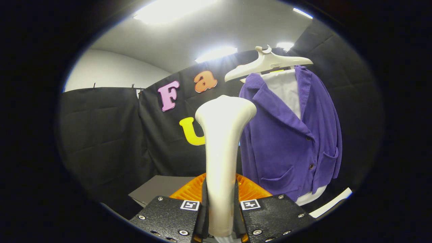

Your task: Iron the clothes twice with a garment steamer, once on the left side and once on the right side.

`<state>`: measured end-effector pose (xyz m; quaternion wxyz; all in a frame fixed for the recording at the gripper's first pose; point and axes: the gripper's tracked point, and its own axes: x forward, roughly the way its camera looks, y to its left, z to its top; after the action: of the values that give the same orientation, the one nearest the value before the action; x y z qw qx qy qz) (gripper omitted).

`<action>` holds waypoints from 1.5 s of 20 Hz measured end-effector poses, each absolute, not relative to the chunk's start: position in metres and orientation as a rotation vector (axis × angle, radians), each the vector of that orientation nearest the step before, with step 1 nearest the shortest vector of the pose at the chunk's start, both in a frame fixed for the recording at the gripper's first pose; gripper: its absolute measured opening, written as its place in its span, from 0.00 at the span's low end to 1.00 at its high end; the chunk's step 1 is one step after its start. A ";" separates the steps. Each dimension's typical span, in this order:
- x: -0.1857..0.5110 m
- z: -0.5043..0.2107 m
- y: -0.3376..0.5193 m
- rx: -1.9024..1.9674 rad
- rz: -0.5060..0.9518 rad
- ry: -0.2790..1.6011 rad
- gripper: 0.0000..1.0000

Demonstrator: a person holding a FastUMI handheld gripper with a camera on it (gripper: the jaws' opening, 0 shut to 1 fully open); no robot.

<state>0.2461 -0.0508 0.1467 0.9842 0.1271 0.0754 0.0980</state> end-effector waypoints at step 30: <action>0.313 0.015 -0.125 0.299 -0.014 0.348 0.31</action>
<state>0.3132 -0.1249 0.0154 0.9738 0.1484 0.1724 -0.0070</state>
